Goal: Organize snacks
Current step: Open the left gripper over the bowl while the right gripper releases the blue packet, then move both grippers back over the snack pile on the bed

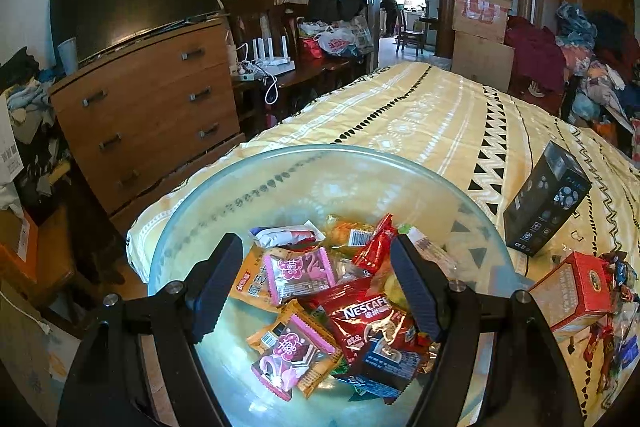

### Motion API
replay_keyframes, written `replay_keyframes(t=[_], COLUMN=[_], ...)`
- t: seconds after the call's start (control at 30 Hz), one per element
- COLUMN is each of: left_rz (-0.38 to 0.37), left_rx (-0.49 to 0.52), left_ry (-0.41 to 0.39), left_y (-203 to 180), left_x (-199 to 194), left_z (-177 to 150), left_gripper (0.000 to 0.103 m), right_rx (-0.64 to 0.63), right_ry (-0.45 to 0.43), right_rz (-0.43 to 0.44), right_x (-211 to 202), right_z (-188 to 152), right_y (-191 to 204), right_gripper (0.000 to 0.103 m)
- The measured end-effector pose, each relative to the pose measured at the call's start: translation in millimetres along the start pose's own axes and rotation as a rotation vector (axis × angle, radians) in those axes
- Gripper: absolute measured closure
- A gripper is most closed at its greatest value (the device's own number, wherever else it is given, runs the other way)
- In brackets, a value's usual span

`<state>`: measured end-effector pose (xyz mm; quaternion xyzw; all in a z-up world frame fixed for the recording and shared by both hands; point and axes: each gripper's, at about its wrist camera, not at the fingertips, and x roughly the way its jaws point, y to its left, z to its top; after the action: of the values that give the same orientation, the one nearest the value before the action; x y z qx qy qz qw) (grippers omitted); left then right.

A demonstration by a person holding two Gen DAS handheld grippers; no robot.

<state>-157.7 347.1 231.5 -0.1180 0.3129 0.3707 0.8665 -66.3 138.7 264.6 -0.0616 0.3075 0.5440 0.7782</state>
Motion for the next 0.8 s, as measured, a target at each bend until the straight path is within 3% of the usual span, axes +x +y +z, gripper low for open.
replay_keyframes(t=[0.5,0.8], left_rz=[0.002,-0.046], left_rx=[0.063,0.142], left_ry=[-0.011,-0.027], left_y=[-36.5,-87.6], left_x=[-10.5,-21.8], left_z=[0.6,-1.3], left_gripper=[0.026,0.026], right_rx=[0.04,0.118], right_ry=[-0.021,-0.056], right_rz=[0.0,-0.026], right_x=[-21.0,-52.5], right_z=[-10.0,-31.6], right_y=[-25.8,-63.9], right_gripper=[0.01,0.009])
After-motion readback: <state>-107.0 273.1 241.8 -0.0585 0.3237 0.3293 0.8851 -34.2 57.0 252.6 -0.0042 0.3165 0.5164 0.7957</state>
